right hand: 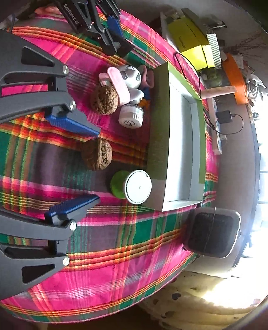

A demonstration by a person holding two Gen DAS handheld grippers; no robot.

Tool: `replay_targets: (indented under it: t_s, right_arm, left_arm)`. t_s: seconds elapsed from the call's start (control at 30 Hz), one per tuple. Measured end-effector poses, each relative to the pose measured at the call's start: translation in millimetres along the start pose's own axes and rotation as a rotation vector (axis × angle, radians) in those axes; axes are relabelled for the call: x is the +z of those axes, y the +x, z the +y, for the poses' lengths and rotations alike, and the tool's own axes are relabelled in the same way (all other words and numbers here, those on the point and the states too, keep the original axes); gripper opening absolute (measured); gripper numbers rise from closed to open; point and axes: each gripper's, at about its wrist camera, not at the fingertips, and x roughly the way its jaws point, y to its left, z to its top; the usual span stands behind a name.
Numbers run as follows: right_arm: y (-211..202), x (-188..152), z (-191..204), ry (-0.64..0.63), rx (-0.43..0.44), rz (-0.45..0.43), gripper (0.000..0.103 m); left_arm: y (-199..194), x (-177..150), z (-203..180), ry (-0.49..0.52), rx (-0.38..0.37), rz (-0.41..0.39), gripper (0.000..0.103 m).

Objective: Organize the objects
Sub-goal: 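Hold the flashlight in the left tool while the right tool grasps the walnut, then carry flashlight and walnut into the white box lid and open both tools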

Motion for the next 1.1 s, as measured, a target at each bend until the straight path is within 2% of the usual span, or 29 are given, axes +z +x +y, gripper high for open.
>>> replay_targets:
  t_s: [0.27, 0.4, 0.5, 1.1]
  right_arm:
    - [0.2, 0.9, -0.8, 0.006, -0.006, -0.007, 0.042]
    - [-0.2, 1.4, 1.0, 0.004, -0.008, -0.008, 0.032]
    - [-0.4, 1.4, 2.0, 0.005, -0.012, -0.008, 0.032]
    - [-1.1, 0.3, 2.4, 0.003, 0.007, -0.004, 0.032]
  left_arm:
    - [2.6, 4.4, 0.9, -0.013, 0.000, 0.011, 0.041]
    - [2.7, 4.2, 2.4, -0.018, 0.018, 0.009, 0.030]
    - [2.3, 4.5, 5.9, -0.031, 0.021, 0.012, 0.022]
    - [2.4, 8.3, 4.6, -0.035, 0.011, 0.037, 0.022]
